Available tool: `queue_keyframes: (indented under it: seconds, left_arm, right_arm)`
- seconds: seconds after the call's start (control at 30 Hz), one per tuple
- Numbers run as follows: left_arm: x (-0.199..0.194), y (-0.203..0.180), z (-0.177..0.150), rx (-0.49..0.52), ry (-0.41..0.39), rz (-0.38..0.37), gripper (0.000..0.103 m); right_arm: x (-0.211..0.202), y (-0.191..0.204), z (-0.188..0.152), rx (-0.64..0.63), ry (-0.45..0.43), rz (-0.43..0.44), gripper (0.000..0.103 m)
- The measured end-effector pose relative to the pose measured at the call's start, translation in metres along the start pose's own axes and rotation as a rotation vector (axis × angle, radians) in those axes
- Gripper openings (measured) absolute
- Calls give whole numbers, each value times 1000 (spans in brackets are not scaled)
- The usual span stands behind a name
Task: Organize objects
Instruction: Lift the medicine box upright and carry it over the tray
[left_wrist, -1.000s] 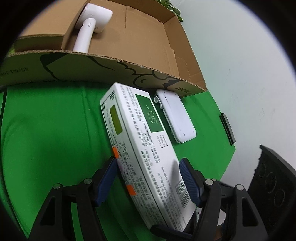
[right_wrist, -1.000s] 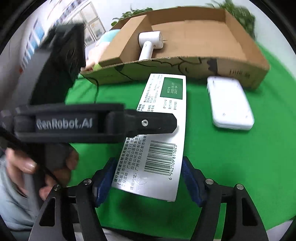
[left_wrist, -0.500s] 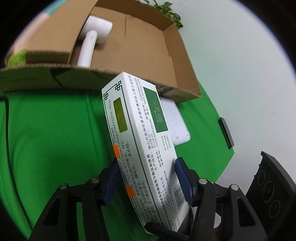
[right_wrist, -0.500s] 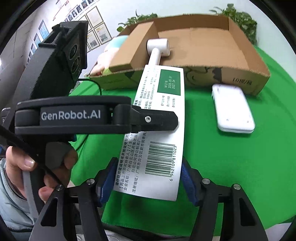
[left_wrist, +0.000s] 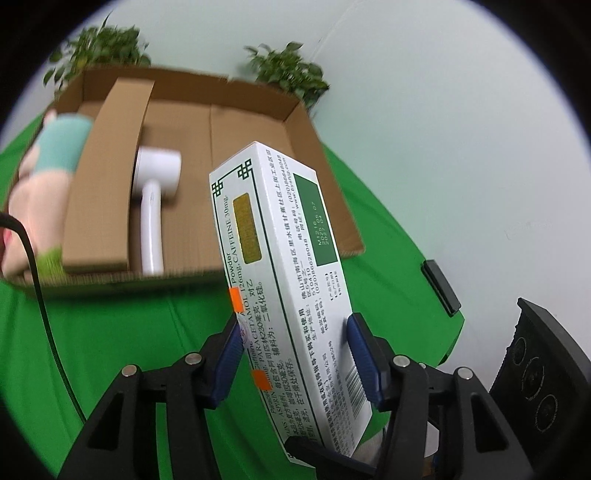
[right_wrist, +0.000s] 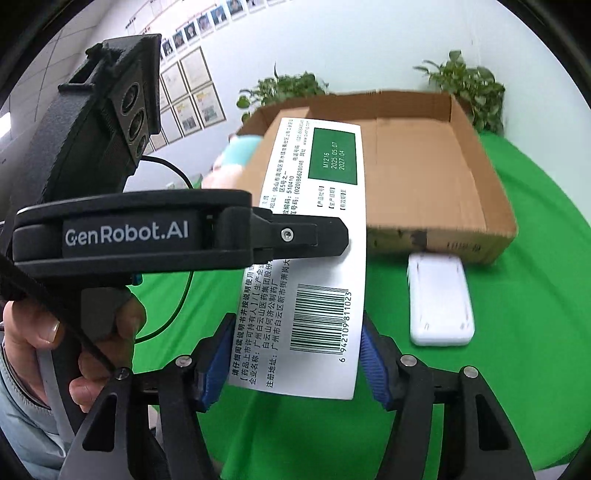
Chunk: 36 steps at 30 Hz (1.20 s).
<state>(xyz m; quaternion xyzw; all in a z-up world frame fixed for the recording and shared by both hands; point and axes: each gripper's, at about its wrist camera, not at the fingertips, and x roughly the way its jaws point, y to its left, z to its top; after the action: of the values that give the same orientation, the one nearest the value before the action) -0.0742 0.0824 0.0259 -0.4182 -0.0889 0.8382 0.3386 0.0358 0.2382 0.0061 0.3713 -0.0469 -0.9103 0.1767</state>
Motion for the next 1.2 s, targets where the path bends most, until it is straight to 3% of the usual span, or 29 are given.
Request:
queue_keyframes:
  seconds: [0.23, 0.67, 1.2]
  left_arm:
    - [-20, -23, 31, 76, -84, 32, 54]
    - [-63, -24, 104, 145, -216, 57, 53]
    - [-67, -39, 181, 235, -232, 94, 52]
  right_arm:
    - [-11, 2, 40, -40, -83, -2, 59]
    - [-18, 19, 117, -123, -207, -26, 59]
    - [-24, 12, 216, -86, -269, -7, 59]
